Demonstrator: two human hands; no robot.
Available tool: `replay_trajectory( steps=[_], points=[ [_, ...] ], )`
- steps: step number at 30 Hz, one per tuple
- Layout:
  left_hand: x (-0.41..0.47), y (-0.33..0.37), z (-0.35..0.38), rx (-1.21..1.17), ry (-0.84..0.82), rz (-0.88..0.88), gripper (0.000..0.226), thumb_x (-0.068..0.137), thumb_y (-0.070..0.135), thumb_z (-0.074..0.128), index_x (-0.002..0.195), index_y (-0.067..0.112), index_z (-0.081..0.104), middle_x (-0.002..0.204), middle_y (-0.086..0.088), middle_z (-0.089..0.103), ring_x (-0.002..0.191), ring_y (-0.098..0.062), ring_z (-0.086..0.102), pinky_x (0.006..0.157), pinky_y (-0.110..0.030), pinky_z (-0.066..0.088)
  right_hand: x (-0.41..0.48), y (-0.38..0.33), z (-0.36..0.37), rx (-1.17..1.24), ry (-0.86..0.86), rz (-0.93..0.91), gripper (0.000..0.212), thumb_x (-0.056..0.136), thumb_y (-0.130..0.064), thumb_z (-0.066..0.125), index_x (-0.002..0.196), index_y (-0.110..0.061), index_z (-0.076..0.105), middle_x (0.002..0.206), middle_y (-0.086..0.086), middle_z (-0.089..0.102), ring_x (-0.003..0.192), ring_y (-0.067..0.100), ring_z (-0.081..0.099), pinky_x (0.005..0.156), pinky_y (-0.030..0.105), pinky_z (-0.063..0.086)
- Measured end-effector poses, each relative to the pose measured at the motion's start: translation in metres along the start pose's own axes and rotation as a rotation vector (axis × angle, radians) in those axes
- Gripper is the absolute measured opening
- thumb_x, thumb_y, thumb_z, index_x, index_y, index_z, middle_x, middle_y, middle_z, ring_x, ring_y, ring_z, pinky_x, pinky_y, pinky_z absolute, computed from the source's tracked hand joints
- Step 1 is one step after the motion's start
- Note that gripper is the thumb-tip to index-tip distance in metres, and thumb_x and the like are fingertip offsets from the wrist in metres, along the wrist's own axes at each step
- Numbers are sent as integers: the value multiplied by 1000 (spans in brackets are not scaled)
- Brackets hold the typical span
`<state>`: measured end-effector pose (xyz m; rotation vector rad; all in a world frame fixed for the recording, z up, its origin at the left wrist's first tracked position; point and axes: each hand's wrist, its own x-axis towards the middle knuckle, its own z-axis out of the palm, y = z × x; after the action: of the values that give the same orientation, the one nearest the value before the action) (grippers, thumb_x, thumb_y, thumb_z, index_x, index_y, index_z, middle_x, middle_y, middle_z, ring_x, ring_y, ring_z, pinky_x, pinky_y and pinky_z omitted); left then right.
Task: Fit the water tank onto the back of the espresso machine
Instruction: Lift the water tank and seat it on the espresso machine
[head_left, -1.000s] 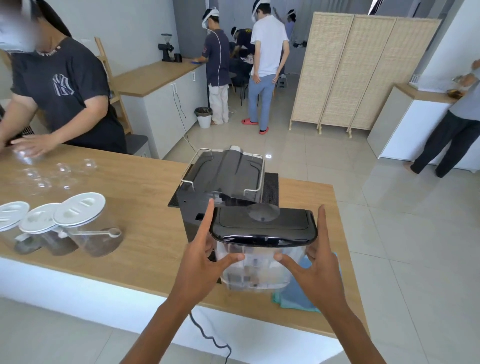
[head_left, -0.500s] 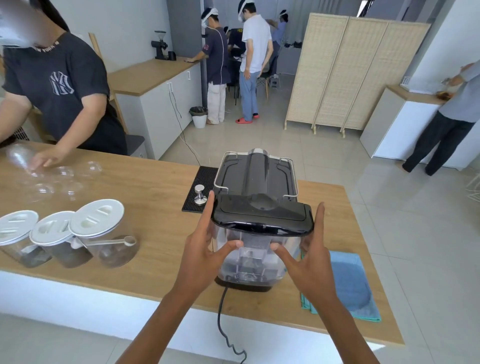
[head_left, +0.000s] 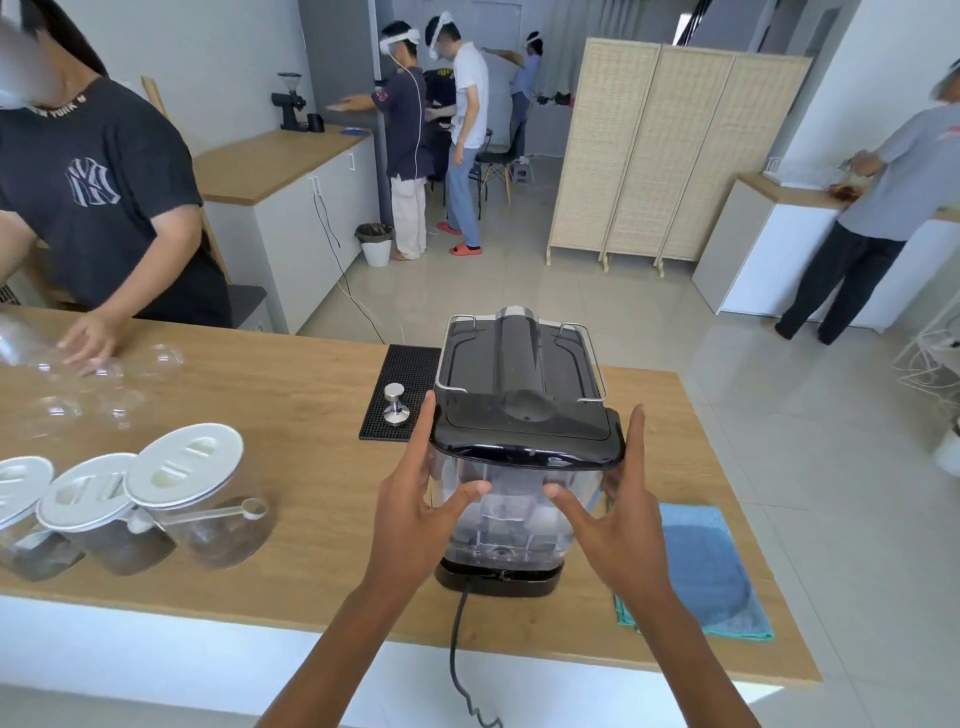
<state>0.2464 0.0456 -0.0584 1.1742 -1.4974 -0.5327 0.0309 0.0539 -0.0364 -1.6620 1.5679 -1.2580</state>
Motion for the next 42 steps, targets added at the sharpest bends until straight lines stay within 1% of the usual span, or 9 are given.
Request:
replay_trajectory(
  steps=[5,9,15,20,22,24,27,33,42],
  points=[
    [-2,-17,5,-37,-21,-33,99,84,48,75,158,52,8,86,1,55,78,-14,47,75,-27,42,0,6,3,-35,13,-10,119,72,-64,70,153,-51,-16,151,-9,51,132,15,54,104,25,38],
    [-7,-25,6,-38,-26,-37,98,86,44,76,157,53,8,81,-1,65,73,-34,61,75,-14,45,-2,14,7,-45,19,-8,119,72,-64,70,154,-50,-15,151,-11,49,126,12,56,100,18,39],
    [-12,-38,7,-35,-57,-53,99,85,49,74,160,44,9,96,22,49,92,-3,53,82,-12,46,-6,30,16,-46,38,7,116,74,-63,70,155,-48,-12,149,-16,44,110,-5,53,84,-8,30],
    [-11,-37,3,-14,-103,-80,101,83,57,70,159,47,5,98,33,46,98,-1,49,86,-14,42,-8,30,17,-53,40,4,118,70,-69,68,154,-50,-13,161,-2,37,130,11,51,101,19,38],
    [-10,-33,2,25,-119,-90,102,84,58,70,158,51,0,126,39,54,111,4,55,98,-10,38,-9,29,17,-47,45,13,120,70,-65,70,156,-47,-11,158,-3,41,129,8,47,102,24,39],
    [-13,-33,-1,61,-150,-104,100,90,54,67,157,51,-7,159,23,37,136,-9,51,108,-23,43,-10,32,15,-32,37,29,123,70,-58,76,157,-44,-10,151,-10,44,127,5,47,103,26,41],
    [-27,-54,-8,176,-186,-158,93,94,56,56,159,45,-10,162,-13,37,130,-41,54,99,-56,53,-17,55,10,-55,13,87,125,71,-52,80,157,-43,-11,157,-7,39,139,11,42,107,30,38],
    [-70,-133,-28,434,-466,-315,99,84,77,49,153,51,-17,172,5,2,157,-28,14,121,-53,27,-51,115,14,-351,-30,200,96,82,-66,59,160,-32,13,159,3,41,137,32,49,99,48,48],
    [-93,-172,-12,832,-668,-412,131,53,103,2,161,30,-10,169,-13,-22,155,-41,-14,122,-63,-4,-72,192,28,-835,-294,223,113,75,-92,21,161,-21,10,167,23,7,154,41,4,124,53,10]
  ],
)
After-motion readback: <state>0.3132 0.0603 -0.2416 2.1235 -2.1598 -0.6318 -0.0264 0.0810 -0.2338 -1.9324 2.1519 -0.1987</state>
